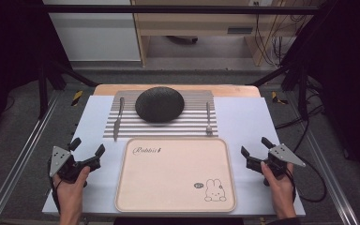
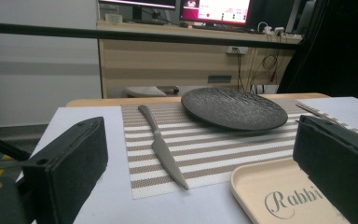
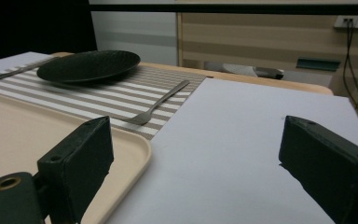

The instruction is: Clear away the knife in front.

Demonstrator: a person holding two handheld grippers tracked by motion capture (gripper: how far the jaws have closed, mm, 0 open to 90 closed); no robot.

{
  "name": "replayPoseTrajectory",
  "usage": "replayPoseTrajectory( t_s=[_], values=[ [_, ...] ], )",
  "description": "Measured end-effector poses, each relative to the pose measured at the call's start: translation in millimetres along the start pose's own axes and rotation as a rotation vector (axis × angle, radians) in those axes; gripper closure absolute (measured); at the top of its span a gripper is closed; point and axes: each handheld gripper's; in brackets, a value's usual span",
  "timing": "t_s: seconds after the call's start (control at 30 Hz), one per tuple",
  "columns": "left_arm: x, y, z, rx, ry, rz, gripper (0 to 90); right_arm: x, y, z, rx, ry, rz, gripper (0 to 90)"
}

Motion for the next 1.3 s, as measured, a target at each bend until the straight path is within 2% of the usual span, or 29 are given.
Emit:
replayPoseTrajectory(
  t_s=[0.07, 0.17, 0.37, 0.4, 0.43, 0.47, 0.57, 0.67, 0.7, 0.73, 0.83, 0.97, 1.03, 1.07, 1.1, 1.17, 1.2, 1.23, 1.3],
  values=[
    [-1.6, -1.6, -1.4, 0.004, -0.005, 0.025, 2.8, -0.5, -0.1, 1.0, -0.013, 0.015, 0.011, 8.5],
    [-3.0, -2.0, -4.0, -0.023, 0.016, 0.047, 3.7, -1.1, 0.4, 3.8, -0.017, 0.001, 0.033, 8.1],
    [-4.5, -3.2, -10.1, -0.048, 0.021, 0.094, 4.1, -2.0, 6.0, 13.2, -0.011, -0.010, 0.041, 6.8],
    [-5.2, -3.3, -12.4, -0.043, 0.015, 0.099, 4.1, -1.9, 6.4, 16.0, -0.014, -0.018, 0.048, 6.8],
    [-6.3, -3.2, -16.2, -0.047, 0.004, 0.104, 4.1, -1.5, 5.7, 19.7, 0.010, -0.022, 0.070, 6.5],
    [-6.8, -2.7, -18.7, -0.057, 0.008, 0.112, 4.2, -1.3, 5.2, 21.3, 0.011, -0.028, 0.083, 6.5],
    [-8.7, -0.3, -22.4, -0.052, 0.002, 0.126, 4.8, -0.7, 4.0, 22.9, 0.012, -0.010, 0.113, 6.4],
    [-13.6, 6.0, -28.6, -0.089, 0.010, 0.158, 5.1, 0.9, -2.0, 24.2, 0.037, 0.002, 0.149, 6.5],
    [-15.5, 7.6, -30.1, -0.087, 0.009, 0.172, 5.7, 0.5, -4.7, 23.5, 0.013, 0.001, 0.149, 6.6],
    [-17.2, 8.6, -31.4, -0.086, 0.006, 0.184, 5.7, 0.5, -4.7, 23.5, 0.013, 0.001, 0.149, 6.6],
    [-25.5, 13.5, -36.9, -0.114, 0.000, 0.218, 6.7, -1.4, -1.3, 24.2, -0.011, -0.026, 0.137, 6.8],
    [-37.6, 18.8, -41.5, -0.158, 0.001, 0.238, 7.8, 0.1, -1.8, 25.8, -0.006, -0.017, 0.142, 6.8],
    [-45.3, 21.6, -42.6, -0.162, -0.017, 0.257, 8.1, 0.5, -2.8, 26.5, -0.013, -0.014, 0.145, 6.7],
    [-53.3, 24.6, -42.3, -0.149, -0.024, 0.272, 8.2, 0.4, -3.0, 26.7, -0.009, -0.012, 0.149, 6.7],
    [-53.3, 24.6, -42.3, -0.149, -0.024, 0.272, 8.3, 0.4, -3.0, 26.7, -0.009, -0.012, 0.149, 6.7],
    [-62.9, 26.9, -42.4, -0.187, -0.014, 0.291, 8.1, 0.8, -2.9, 27.5, -0.007, -0.010, 0.147, 6.6],
    [-67.7, 27.7, -42.0, -0.189, -0.016, 0.301, 8.1, 0.8, -2.9, 27.5, -0.007, -0.010, 0.147, 6.6],
    [-73.4, 28.3, -41.0, -0.170, -0.026, 0.313, 7.8, 0.7, -3.0, 28.5, 0.002, -0.010, 0.151, 6.6],
    [-81.6, 28.0, -39.5, -0.165, -0.019, 0.329, 8.2, 0.3, -3.0, 29.7, 0.001, -0.006, 0.154, 6.6]
  ],
)
Point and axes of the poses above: each handheld gripper's, and its own axes: x roughly backward along the jaws, y roughly out of its top, z roughly to its left, and after that the axes turned 11 degrees about y, right-handed
